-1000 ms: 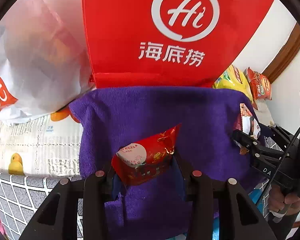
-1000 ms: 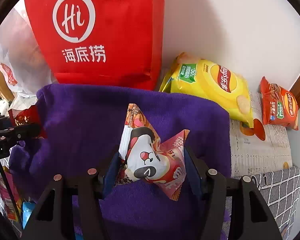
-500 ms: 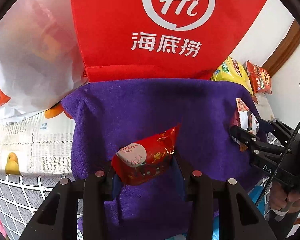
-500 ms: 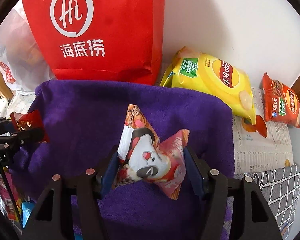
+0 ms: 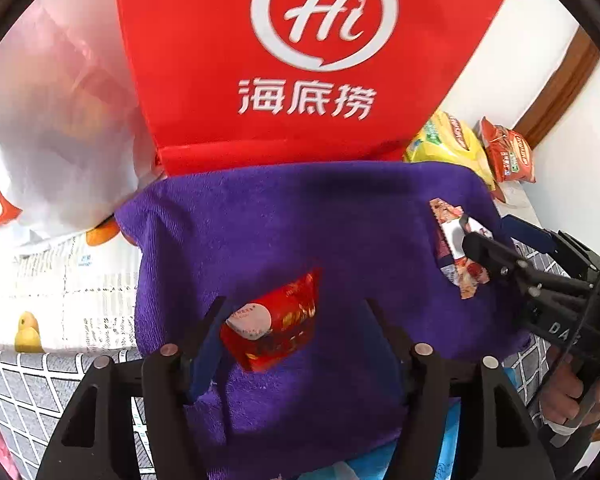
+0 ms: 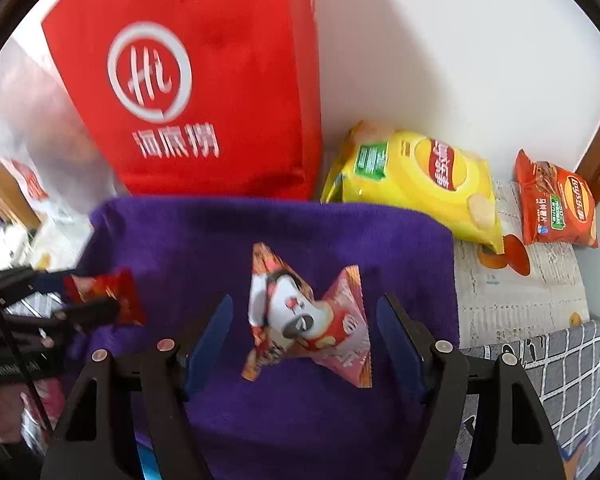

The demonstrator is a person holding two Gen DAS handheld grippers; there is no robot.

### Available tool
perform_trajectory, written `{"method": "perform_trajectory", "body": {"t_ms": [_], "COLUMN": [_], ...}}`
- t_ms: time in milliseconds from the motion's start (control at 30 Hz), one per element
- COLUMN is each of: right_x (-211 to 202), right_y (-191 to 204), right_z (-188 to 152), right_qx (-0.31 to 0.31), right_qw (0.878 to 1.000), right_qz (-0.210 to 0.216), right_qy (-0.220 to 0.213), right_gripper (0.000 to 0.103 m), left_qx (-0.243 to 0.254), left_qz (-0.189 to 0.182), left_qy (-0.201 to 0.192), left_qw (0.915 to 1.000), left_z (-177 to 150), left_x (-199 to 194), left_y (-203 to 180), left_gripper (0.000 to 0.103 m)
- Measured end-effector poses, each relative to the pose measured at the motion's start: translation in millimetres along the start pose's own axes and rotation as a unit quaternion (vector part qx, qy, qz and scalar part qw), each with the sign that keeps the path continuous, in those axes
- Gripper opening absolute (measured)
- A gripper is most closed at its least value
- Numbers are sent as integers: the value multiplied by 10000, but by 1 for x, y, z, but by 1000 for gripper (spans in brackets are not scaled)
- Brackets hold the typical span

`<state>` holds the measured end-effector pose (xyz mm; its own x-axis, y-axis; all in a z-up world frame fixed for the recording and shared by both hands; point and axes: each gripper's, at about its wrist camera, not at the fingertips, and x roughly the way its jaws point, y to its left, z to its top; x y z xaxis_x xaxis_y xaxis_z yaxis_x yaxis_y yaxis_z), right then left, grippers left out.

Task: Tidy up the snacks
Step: 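Open both tools to drop the packets onto the purple towel, then withdraw both tools from the towel back toward the snack pile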

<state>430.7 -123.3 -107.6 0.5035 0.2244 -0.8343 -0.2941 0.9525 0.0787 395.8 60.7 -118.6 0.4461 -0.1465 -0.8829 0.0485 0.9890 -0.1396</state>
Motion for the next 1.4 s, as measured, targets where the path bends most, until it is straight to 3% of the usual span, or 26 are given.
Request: {"method": "perform_trajectory", "body": {"t_ms": [100,433,633,833,1067,1133,1267,1400], "right_x": [-12,-47,-68,-89,-124,-133,-146,-155], "right_y": [-1,8,5,-7,-20,-29,-34,-30], "right_z": [1,0,-10,-26,-53,-63,-86,-114], "right_qx": [135,277,277,609,558,730,765,745], "right_qw": [9996,9969,9962,9970,9958,9956,9954,9961], "right_qz": [163,70,-341,-247,-567,-453,-500,-367], "right_qy": [-193,-737,-746,-411,-444,-377,-301,-312], "right_gripper": [74,74,74,74,71,61,61,61], "left_qx": [-4,-9,111,205,354,412,435,328], "left_qz": [-33,-101,-145,-128,-125,-102,-107,-150], "left_qy": [-71,-344,-492,-709,-1061,-1143,-1285,-1182], "left_qw": [10000,9994,9986,9972,9936,9925,9907,9923], "left_z": [2,0,-3,-7,-14,-17,-26,-43], "left_x": [-7,-41,-57,-78,-111,-120,-136,-145], "left_y": [-1,7,0,-10,-24,-30,-36,-36], "left_gripper": [64,64,64,64,64,64,66,66]}}
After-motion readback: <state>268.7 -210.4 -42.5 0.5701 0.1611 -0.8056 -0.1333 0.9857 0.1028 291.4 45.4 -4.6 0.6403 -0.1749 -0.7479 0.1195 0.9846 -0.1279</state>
